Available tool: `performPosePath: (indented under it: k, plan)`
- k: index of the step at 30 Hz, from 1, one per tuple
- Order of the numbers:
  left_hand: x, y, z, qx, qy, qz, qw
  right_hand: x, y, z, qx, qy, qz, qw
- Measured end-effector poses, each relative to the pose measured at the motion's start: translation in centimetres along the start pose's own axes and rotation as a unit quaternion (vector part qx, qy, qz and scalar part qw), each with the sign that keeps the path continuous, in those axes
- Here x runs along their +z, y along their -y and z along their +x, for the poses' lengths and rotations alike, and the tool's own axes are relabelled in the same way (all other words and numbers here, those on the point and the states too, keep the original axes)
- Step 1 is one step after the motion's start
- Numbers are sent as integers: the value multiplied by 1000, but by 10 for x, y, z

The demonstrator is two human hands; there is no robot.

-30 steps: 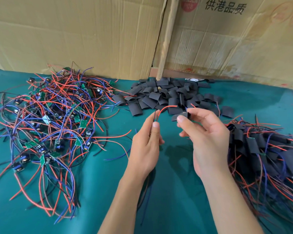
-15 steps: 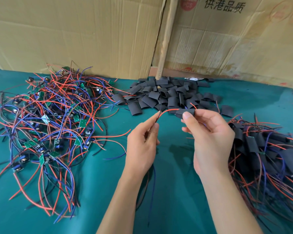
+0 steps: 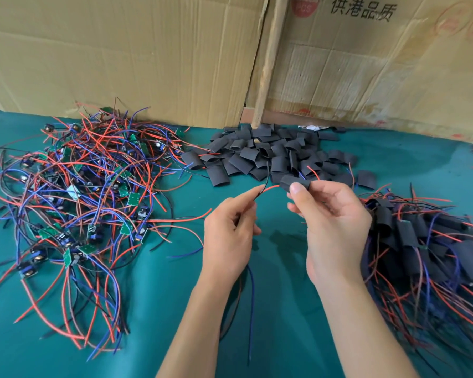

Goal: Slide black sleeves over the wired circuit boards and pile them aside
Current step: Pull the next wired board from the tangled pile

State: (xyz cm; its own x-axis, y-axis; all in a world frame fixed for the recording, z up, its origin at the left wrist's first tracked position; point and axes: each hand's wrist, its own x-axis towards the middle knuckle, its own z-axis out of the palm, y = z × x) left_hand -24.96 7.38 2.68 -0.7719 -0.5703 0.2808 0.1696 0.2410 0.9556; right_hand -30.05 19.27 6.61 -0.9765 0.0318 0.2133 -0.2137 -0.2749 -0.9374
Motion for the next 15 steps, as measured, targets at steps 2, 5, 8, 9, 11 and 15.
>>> performPosePath:
  k: [2,5,8,9,11,15]
  plan:
    - [0,-1,-1,10,3,-1,1000,-1,2,1,37,-14,43,998]
    - [0,-1,-2,17,13,4,1000,-2,4,3,73,-17,79,994]
    - [-1,-1,-2,37,28,30,998,-4,6,5,81,-13,87,993]
    - [-1,-1,-2,44,33,35,998,-5,7,6,84,-11,89,992]
    - [-1,-3,-3,51,47,35,997,-6,7,7,93,-8,94,991]
    - [-1,-4,-2,44,65,29,996,-9,7,10,107,-5,98,989]
